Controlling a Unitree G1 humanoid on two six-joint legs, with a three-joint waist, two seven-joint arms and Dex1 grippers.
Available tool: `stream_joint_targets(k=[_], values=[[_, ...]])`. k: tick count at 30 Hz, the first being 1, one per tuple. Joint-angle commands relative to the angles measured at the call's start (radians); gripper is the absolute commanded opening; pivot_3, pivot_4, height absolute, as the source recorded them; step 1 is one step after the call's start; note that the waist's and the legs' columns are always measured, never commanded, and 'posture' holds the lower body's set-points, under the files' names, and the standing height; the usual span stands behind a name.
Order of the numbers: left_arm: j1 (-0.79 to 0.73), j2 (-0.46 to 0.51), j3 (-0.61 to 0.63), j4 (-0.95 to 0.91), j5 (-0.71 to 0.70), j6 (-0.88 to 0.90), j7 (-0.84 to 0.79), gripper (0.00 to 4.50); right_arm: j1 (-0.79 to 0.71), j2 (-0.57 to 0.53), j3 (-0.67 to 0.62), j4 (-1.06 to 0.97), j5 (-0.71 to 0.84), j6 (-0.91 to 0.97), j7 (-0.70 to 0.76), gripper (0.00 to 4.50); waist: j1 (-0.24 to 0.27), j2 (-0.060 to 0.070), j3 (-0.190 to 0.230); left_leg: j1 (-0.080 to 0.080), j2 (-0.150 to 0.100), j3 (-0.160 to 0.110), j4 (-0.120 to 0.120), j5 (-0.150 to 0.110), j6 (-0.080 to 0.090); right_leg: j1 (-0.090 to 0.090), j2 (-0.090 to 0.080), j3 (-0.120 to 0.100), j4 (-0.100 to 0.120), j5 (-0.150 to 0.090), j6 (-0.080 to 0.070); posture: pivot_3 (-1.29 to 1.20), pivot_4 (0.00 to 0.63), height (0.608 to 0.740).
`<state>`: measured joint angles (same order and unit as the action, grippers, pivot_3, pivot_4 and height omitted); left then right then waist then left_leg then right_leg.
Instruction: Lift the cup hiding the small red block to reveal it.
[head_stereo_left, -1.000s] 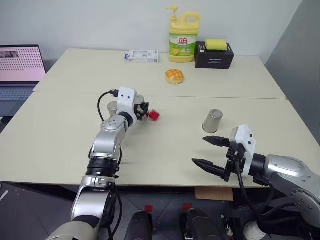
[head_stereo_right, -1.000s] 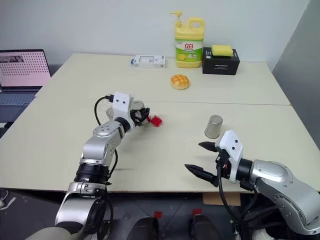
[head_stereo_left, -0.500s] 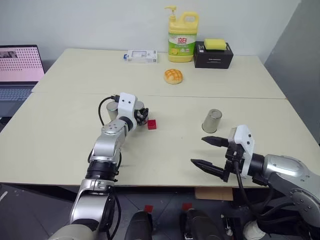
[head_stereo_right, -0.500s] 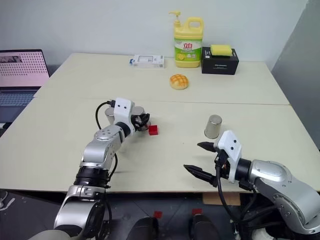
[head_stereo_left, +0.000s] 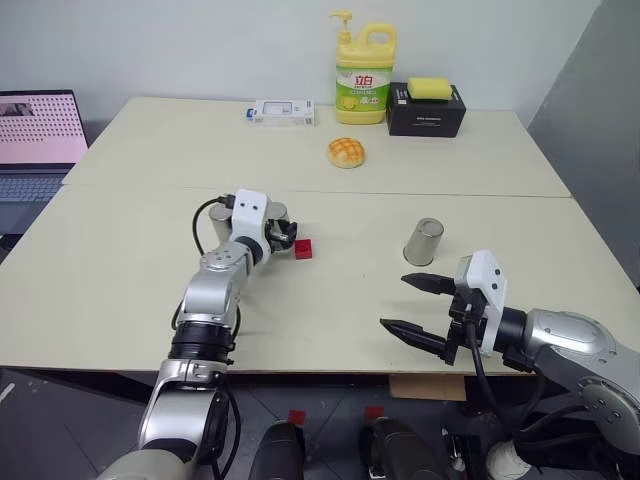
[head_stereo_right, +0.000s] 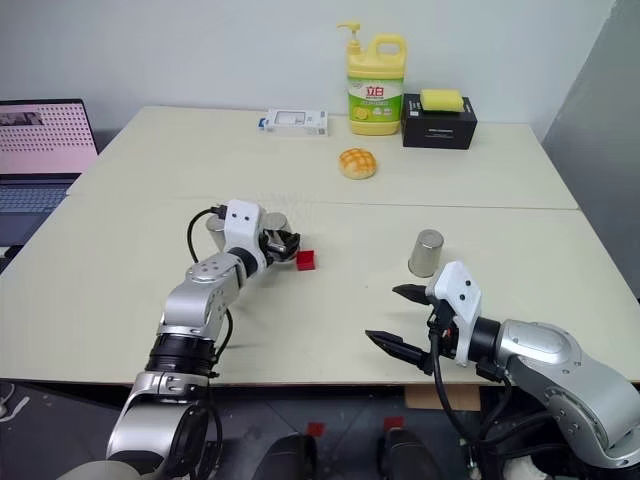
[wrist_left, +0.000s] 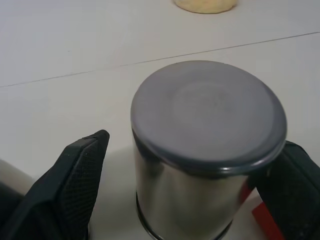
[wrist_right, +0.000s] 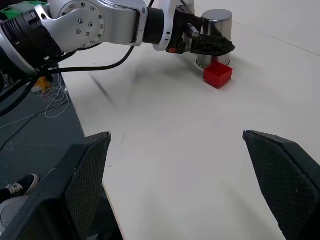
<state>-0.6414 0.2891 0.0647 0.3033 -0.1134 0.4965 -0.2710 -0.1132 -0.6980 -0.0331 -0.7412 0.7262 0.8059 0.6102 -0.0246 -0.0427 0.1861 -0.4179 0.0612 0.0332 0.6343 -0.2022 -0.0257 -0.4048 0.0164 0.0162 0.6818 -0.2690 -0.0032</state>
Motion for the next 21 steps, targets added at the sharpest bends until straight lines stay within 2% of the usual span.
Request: stream_joint_targets(k=[1, 8, 13, 15, 19, 21], values=[[-0.022, 0.015, 0.010, -0.131, -0.013, 0.007, -0.009, 4.47, -0.003, 0.004, -0.012, -0.021, 0.004, -0.024, 0.001, 4.50, 0.000, 0.000, 0.000, 0.000, 0.000, 0.000, 0.000, 0.000, 0.000, 0.000, 0.000, 0.000, 0.000, 0.000, 0.000, 0.00, 0.150, 0.740], [-0.008, 0.026, 0.012, -0.266, -0.030, 0.057, -0.029, 4.47, -0.005, 0.007, -0.008, -0.014, 0.005, -0.035, 0.004, 4.50, 0.000, 0.000, 0.000, 0.000, 0.000, 0.000, 0.000, 0.000, 0.000, 0.000, 0.000, 0.000, 0.000, 0.000, 0.000, 0.00, 0.150, 0.740], [0.012, 0.092, 0.028, -0.373, -0.032, 0.075, -0.067, 4.47, -0.018, 0.014, -0.021, -0.003, 0.009, -0.041, 0.002, 4.50, -0.001, 0.000, 0.000, 0.000, 0.000, 0.000, 0.000, 0.000, 0.000, 0.000, 0.000, 0.000, 0.000, 0.000, 0.000, 0.00, 0.150, 0.740], [0.035, 0.154, 0.056, -0.416, -0.068, 0.137, -0.118, 4.47, -0.017, 0.014, -0.028, -0.002, 0.002, -0.053, 0.005, 4.50, -0.003, 0.000, 0.000, 0.000, 0.000, 0.000, 0.000, 0.000, 0.000, 0.000, 0.000, 0.000, 0.000, 0.000, 0.000, 0.00, 0.150, 0.740], [0.161, 0.350, 0.127, -0.563, -0.204, 0.237, -0.343, 4.47, -0.007, -0.010, -0.042, 0.029, -0.054, -0.135, 0.051, 4.50, -0.012, 0.000, 0.000, 0.001, 0.001, -0.001, -0.001, 0.000, 0.000, -0.001, 0.000, 0.001, 0.000, 0.000, 0.000, 0.00, 0.150, 0.740], [0.242, 0.460, 0.140, -0.614, -0.218, 0.228, -0.428, 4.47, -0.009, -0.035, -0.055, 0.063, -0.070, -0.163, 0.088, 4.50, -0.010, 0.000, 0.000, 0.001, 0.002, -0.001, -0.003, 0.000, 0.000, -0.002, 0.000, 0.001, 0.000, 0.000, -0.001, 0.00, 0.150, 0.740]])
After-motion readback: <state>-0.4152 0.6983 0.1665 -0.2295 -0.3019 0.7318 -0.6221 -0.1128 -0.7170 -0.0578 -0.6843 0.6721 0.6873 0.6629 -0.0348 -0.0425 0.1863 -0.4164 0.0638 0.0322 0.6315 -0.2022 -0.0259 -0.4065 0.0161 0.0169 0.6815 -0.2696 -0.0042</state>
